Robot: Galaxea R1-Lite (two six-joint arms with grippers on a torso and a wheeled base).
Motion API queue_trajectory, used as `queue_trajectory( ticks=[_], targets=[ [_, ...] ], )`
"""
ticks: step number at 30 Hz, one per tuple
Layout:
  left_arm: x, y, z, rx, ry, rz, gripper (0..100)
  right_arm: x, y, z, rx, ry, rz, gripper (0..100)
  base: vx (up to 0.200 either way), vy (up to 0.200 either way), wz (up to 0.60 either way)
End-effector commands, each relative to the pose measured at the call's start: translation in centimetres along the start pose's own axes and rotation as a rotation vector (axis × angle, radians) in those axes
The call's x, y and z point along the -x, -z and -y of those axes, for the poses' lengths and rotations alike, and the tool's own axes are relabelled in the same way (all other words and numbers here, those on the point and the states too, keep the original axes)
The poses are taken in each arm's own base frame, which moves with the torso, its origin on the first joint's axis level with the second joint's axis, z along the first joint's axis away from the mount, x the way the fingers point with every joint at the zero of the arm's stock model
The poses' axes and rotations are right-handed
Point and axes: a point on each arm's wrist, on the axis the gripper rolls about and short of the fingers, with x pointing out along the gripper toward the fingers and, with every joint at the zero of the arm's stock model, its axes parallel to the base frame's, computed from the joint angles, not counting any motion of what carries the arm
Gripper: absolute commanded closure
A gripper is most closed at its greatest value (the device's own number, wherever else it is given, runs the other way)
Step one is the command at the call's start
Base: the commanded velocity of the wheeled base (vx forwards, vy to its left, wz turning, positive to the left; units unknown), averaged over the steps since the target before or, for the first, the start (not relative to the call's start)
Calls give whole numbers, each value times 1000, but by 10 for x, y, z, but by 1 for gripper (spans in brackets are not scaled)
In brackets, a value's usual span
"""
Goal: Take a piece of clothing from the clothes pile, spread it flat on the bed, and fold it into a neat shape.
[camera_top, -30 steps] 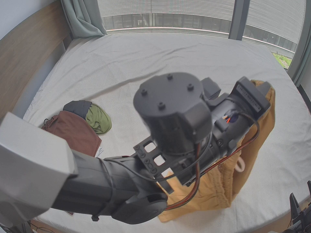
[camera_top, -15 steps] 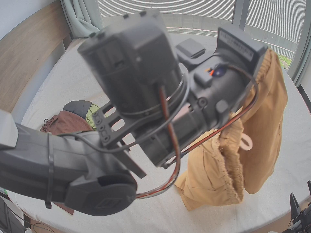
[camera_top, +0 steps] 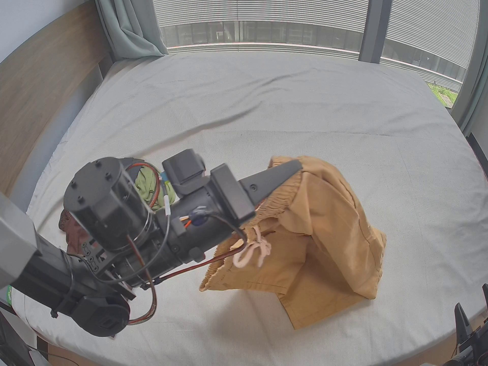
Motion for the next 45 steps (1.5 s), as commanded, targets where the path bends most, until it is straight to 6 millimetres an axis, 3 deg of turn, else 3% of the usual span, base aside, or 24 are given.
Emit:
queue_trajectory(
  ticks=[1,9,17,38,45],
  targets=[
    [29,8,-54,-59,-123,-27,100,0,5,0,1,0,-3,0,0,0,0],
    [44,13,-66,-111,-194,-57,100,0,5,0,1,0,-3,0,0,0,0],
    [55,-1,-75,-137,-248,-9,100,0,5,0,2,0,-1,0,0,0,0],
    [103,-25,-101,-195,-442,60,100,0,5,0,9,0,-1,0,0,0,0],
    [108,-32,-107,-235,-472,77,100,0,5,0,9,0,-3,0,0,0,0]
  ],
)
